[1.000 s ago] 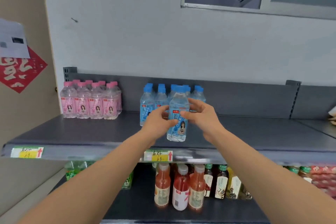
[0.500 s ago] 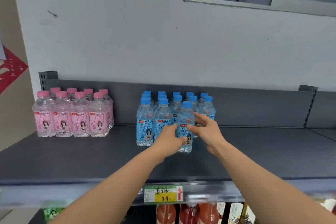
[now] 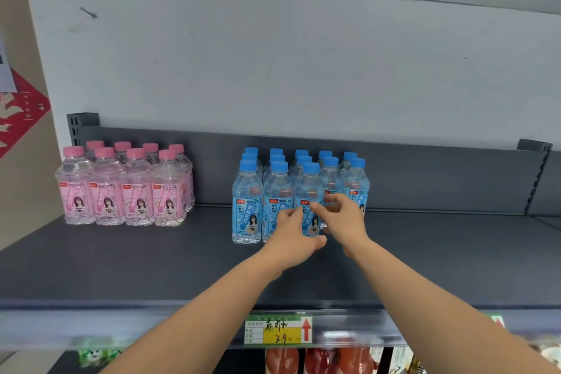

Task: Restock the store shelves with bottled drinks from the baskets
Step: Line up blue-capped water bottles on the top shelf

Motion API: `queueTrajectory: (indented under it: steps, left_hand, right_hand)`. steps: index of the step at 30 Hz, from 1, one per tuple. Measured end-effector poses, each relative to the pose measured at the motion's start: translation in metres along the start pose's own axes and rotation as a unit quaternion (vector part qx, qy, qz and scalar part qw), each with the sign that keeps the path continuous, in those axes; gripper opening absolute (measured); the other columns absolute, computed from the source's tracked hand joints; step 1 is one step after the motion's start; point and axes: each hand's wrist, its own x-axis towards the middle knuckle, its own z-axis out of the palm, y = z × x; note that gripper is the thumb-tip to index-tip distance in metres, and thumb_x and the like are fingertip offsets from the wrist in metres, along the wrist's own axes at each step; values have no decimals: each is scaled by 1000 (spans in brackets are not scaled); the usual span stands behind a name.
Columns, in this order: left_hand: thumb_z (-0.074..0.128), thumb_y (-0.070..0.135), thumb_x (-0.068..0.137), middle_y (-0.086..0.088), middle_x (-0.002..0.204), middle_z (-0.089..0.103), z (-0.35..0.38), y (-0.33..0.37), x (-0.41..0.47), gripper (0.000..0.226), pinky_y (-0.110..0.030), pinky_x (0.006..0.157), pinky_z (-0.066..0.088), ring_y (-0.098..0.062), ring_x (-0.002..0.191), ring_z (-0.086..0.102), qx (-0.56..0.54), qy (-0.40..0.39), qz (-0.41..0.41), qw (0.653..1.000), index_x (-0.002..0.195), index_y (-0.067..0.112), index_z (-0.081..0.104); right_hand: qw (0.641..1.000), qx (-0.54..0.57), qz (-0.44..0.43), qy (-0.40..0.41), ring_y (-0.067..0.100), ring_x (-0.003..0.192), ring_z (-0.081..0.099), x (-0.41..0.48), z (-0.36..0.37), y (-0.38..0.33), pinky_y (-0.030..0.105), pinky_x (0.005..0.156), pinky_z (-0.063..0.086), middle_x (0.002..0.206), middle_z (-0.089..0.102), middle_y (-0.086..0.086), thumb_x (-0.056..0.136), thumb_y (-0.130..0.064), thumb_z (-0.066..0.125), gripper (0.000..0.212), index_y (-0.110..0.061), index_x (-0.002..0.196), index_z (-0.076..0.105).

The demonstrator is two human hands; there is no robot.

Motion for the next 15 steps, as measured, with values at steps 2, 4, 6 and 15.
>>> queueTrajectory:
  steps: [2, 4, 6, 15]
  left_hand:
    - [60, 29, 92, 4, 154, 11, 0, -2, 0, 78, -26, 107, 26, -16, 139, 27, 1, -2, -5, 1000, 153, 16, 14]
    - [61, 30, 91, 5, 156, 7, 0, -3, 0, 81, -28, 110, 26, -17, 141, 25, -1, -9, -10, 1000, 153, 16, 12]
    - [62, 31, 90, 6, 157, 5, -1, -3, 0, 83, -30, 112, 25, -17, 142, 22, -6, -18, -11, 1000, 153, 16, 10]
    - [68, 36, 85, 1, 159, 14, -4, -13, -1, 89, -37, 116, 25, -18, 144, 22, -12, -19, -21, 1000, 153, 18, 14]
  right_hand:
    - [1000, 8, 17, -1, 19, 90, 69, 0, 2, 1, 45, 78, 59, 99, 69, 1, 82, -29, 74, 22, -30, 96, 57]
    - [1000, 17, 23, 3, 19, 91, 69, -1, 3, -1, 44, 78, 59, 101, 69, 2, 83, -26, 74, 23, -25, 100, 60]
    - [999, 22, 25, 3, 18, 91, 69, -2, 2, -1, 44, 79, 59, 102, 69, 2, 82, -26, 74, 28, -19, 106, 62]
    - [998, -51, 30, -22, 18, 95, 66, -11, -6, -5, 41, 87, 56, 105, 66, 3, 84, -20, 73, 36, -14, 116, 57]
